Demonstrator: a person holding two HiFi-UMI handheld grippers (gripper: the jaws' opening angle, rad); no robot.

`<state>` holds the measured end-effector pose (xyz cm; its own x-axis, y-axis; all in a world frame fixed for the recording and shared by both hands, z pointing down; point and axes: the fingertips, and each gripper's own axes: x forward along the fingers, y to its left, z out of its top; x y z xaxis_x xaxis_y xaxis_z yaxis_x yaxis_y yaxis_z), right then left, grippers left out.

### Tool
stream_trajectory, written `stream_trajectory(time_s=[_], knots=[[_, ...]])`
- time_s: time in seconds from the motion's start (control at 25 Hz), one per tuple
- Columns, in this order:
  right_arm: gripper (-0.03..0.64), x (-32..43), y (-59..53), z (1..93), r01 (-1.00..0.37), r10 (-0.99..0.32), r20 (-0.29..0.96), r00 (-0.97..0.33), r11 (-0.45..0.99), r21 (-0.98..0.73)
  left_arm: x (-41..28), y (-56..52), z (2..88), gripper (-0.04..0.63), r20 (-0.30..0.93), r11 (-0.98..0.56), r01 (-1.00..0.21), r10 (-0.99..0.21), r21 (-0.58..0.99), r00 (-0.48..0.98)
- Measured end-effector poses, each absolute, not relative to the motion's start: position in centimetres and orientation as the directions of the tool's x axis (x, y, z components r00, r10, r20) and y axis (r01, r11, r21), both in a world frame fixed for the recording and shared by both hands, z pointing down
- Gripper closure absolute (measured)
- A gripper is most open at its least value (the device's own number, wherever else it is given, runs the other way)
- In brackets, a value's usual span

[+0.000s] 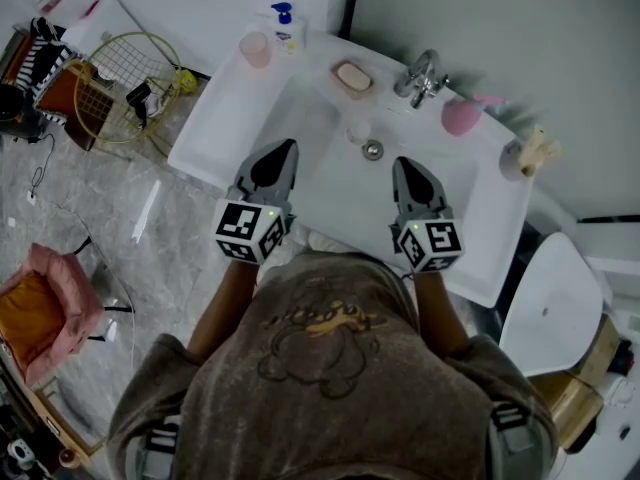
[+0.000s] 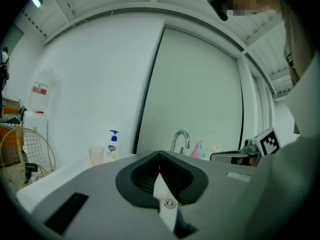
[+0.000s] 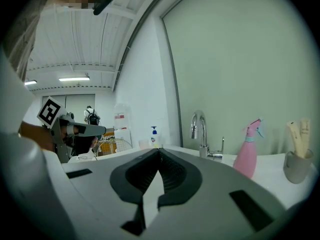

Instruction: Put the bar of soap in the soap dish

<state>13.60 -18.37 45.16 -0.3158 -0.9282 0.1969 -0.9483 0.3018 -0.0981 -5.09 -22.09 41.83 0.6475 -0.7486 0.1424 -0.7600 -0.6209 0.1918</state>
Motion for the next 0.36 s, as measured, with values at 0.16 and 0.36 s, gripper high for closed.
stream_trajectory(time_s=[0.16, 0.36], knots=[[0.615, 14.1, -18.3, 45.2, -0.95, -0.93, 0.195, -0.311, 0.298, -0.096, -4.7, -22.0, 42.0, 0.591, 0.146, -0.623, -0.759, -0.747, 0.19, 0.649], [0.615, 14.8, -18.3, 45.1, -0.95, -0.932, 0.189, -0.309, 0.297, -0.093, -4.0, -21.9, 42.0, 0.591, 0.147, -0.624, -0.758, -0.746, 0.189, 0.65]])
